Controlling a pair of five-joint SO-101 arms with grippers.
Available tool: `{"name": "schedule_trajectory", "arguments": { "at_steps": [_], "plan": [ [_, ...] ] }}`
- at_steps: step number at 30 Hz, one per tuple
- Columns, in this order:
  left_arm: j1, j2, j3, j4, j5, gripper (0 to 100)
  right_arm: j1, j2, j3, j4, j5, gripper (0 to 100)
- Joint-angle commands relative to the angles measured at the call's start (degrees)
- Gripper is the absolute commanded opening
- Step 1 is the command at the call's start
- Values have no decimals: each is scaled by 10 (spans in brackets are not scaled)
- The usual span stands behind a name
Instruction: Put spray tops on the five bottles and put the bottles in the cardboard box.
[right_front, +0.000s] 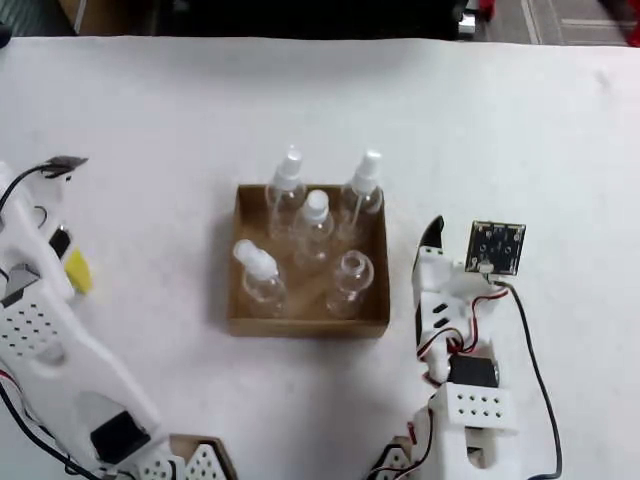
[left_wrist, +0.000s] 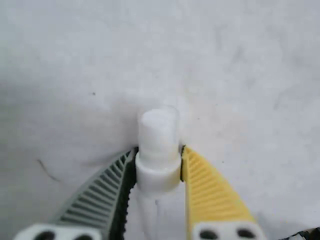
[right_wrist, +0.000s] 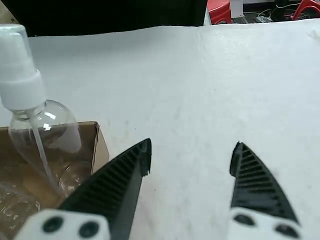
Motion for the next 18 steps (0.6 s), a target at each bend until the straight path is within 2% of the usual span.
{"name": "schedule_trajectory", "arguments": {
  "at_steps": [1,8,11,14,18],
  "plan": [
    [0,-5,-35,1,1,34,-1,-7,-7,-12,7,233],
    [0,-9,-35,6,1,37,-1,-7,-7,-12,7,233],
    [14,-21,-72,74,4,20,-1,-7,-7,-12,7,233],
    [13,-89,-111,76,72,22,0,-7,-7,-12,7,233],
    [32,-244,-110,76,84,21,0,-7,-8,-12,7,233]
  ]
}}
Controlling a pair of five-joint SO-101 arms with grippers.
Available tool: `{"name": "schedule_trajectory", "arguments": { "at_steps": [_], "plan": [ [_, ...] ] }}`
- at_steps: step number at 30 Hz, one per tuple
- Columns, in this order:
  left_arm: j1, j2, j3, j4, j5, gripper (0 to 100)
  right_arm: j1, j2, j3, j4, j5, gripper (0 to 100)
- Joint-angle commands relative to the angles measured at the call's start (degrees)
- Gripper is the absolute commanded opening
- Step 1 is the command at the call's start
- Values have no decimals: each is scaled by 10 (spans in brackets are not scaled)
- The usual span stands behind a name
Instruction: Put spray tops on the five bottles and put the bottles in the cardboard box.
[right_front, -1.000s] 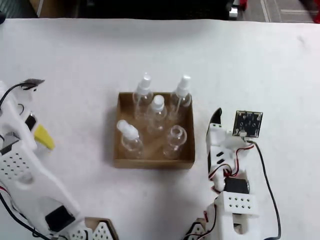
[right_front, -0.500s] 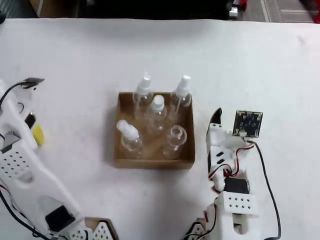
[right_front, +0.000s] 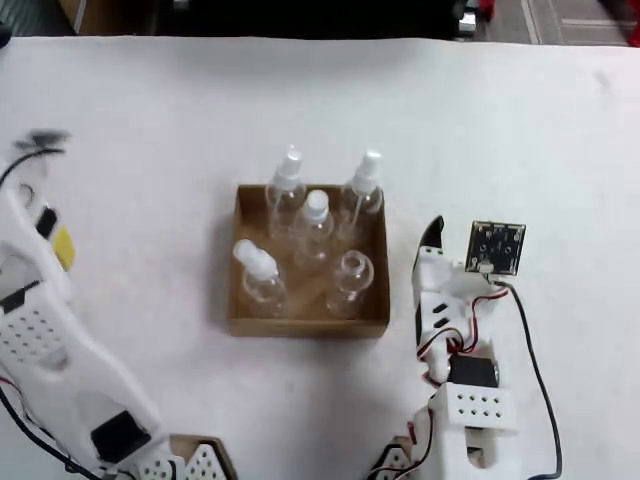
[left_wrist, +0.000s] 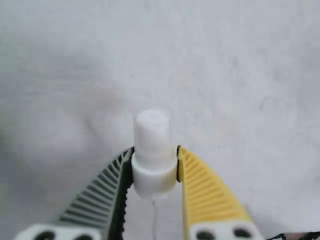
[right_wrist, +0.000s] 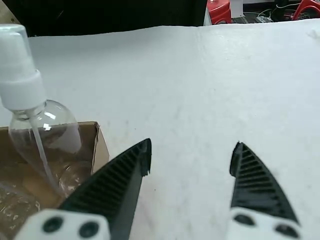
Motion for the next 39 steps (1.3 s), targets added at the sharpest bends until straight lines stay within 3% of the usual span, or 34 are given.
{"name": "schedule_trajectory", "arguments": {
  "at_steps": [1,8,12,19,27,32,36,39],
  "plan": [
    [28,-188,-33,11,14,21,0,-7,-8,-12,7,233],
    [54,-478,-34,9,27,21,0,-7,-8,-12,7,233],
    [60,-611,-40,7,100,21,0,-7,-8,-12,7,233],
    [160,-771,-35,-52,222,21,0,-7,-8,-12,7,233],
    [300,-767,-13,-98,388,21,1,-7,-8,-12,7,233],
    [451,-736,66,-164,476,21,14,-7,-8,-13,7,233],
    [567,-740,142,-255,489,21,30,-7,-8,-14,6,233],
    [618,-741,200,-321,483,21,30,-7,-8,-14,6,233]
  ]
}}
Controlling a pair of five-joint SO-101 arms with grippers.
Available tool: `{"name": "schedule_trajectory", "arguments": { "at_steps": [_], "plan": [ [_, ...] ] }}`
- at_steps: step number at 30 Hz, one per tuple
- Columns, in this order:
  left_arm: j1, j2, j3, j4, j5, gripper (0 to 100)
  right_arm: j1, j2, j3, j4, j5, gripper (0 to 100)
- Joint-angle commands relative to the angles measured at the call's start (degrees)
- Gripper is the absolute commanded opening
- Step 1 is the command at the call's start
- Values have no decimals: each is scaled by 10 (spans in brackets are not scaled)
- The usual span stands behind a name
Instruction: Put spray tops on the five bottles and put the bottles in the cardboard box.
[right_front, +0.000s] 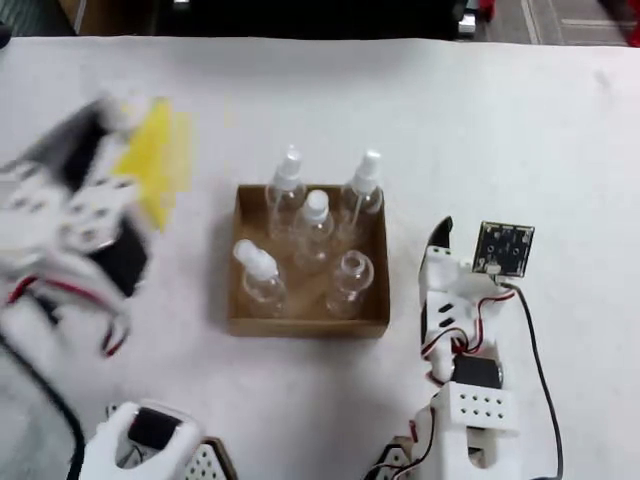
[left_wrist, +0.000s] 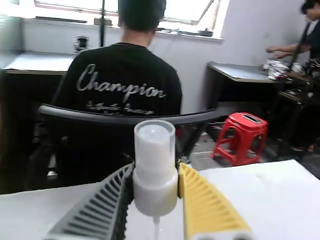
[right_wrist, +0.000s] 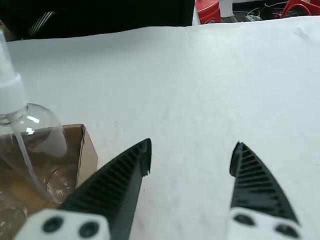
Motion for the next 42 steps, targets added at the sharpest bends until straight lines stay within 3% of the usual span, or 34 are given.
{"name": "schedule_trajectory", "arguments": {
  "at_steps": [1,6,11,25,29,42],
  "plan": [
    [65,41,64,-91,-11,21,6,-7,-8,-14,6,233],
    [96,38,169,-168,-47,21,10,-6,-7,-23,5,233],
    [140,38,207,-167,-6,21,9,-1,-1,-42,4,233],
    [216,39,240,-171,-15,22,10,-2,-1,-42,5,233],
    [215,39,278,-191,-45,22,10,-3,0,-42,5,233],
    [208,39,394,-323,-44,21,34,-7,0,-42,2,233]
  ]
}}
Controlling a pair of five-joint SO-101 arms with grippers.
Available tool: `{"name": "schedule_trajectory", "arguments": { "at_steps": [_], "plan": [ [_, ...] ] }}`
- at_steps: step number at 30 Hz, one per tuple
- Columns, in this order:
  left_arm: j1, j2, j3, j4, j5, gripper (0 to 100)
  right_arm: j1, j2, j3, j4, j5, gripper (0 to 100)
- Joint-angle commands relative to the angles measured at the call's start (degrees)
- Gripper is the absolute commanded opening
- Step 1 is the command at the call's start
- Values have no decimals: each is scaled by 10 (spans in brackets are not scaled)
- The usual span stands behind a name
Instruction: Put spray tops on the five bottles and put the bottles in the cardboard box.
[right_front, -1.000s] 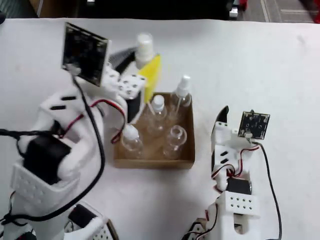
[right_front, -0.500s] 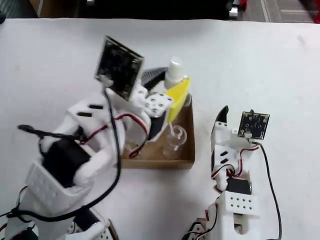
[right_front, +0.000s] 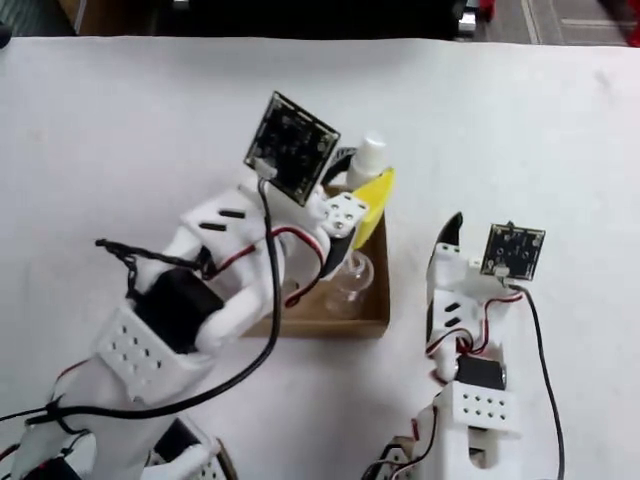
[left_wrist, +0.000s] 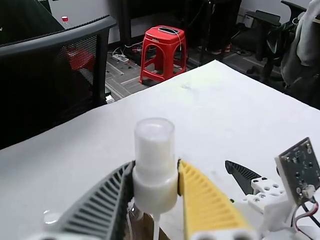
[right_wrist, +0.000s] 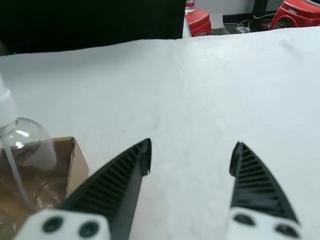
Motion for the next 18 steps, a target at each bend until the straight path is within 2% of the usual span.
{"name": "schedule_trajectory", "arguments": {
  "at_steps": [1,5,9,14,18],
  "plan": [
    [-2,2,24,-60,-5,21,9,-7,-2,-14,1,233],
    [-3,1,51,-105,-5,21,9,-7,-3,-14,1,233],
    [-4,-17,35,-76,-5,21,9,-7,-4,-14,1,233],
    [-15,-15,47,-81,-5,21,9,-7,-4,-14,1,233],
    [-16,-19,94,-135,-7,21,9,-7,-4,-14,1,233]
  ]
}}
